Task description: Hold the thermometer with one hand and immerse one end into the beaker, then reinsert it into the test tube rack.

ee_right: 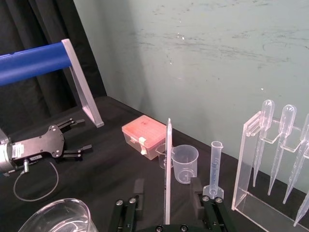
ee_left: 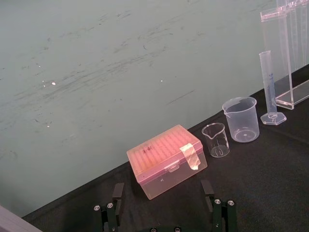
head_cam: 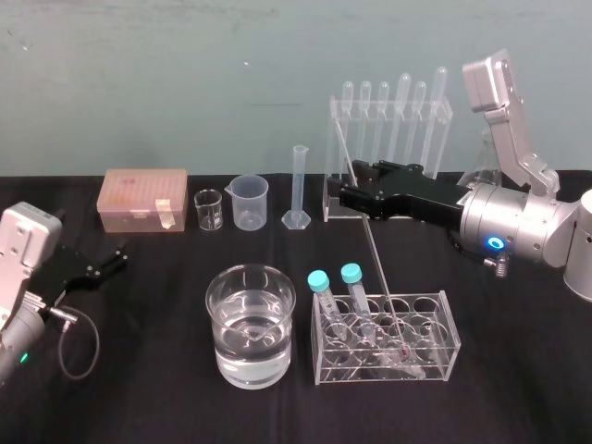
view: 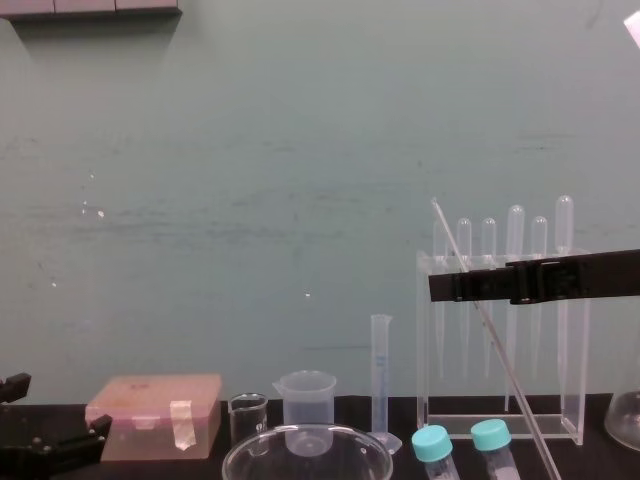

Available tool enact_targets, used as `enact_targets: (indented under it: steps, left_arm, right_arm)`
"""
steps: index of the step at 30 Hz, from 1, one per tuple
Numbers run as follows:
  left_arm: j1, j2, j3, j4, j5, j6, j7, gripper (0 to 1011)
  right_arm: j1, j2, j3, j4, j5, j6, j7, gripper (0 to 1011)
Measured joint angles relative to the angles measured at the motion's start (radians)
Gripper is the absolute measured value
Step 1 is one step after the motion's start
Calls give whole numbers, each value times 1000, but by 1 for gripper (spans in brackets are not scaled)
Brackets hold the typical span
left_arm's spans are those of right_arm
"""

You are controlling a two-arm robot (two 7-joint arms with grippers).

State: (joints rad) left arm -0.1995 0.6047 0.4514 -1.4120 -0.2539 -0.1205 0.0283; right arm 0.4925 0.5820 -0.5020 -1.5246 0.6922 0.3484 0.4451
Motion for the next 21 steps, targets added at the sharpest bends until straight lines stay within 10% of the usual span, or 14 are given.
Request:
enact_targets:
  steps: [21]
  left_arm:
    - [0, 0, 0, 0, 0, 0, 0, 1008]
  right_arm:
    - [0, 0, 1, -1, 2, 1, 0, 56]
